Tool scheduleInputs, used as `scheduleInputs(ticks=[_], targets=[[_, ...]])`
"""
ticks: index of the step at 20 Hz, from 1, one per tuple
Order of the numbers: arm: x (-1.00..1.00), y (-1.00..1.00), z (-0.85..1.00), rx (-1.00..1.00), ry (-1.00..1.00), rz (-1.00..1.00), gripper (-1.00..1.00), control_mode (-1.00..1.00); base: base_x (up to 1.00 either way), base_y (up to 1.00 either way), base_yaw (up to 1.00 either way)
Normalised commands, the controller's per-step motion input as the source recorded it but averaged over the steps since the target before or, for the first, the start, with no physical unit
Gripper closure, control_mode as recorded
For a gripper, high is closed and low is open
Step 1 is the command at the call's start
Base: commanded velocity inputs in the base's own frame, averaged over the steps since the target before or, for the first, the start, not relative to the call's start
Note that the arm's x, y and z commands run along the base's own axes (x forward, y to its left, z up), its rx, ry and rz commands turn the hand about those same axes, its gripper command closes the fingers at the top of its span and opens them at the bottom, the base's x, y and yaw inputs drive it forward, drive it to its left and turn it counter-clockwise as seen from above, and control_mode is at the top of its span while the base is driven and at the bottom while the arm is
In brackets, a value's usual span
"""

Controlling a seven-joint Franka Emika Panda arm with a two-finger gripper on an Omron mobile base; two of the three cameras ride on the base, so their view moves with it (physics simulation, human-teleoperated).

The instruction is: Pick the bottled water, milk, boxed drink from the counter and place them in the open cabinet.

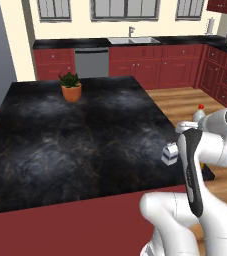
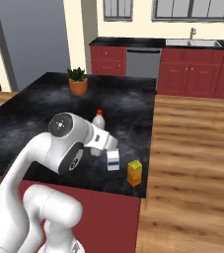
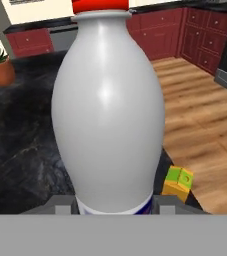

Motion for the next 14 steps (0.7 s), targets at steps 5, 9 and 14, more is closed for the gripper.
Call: scheduleInputs(ticks=[5, 9, 14], targets=[[-0.32, 0.45, 0.58, -0.02, 0.00, 0.05, 1.00, -1.00, 0.00, 0.00, 0.00], [-0.28, 0.57, 0.47, -0.07, 0.00, 0.00, 1.00, -1.00, 0.00, 0.00, 0.00], [-0.28, 0.39, 0.42, -0.06, 0.00, 0.00, 1.00, -1.00, 0.00, 0.00, 0.00]])
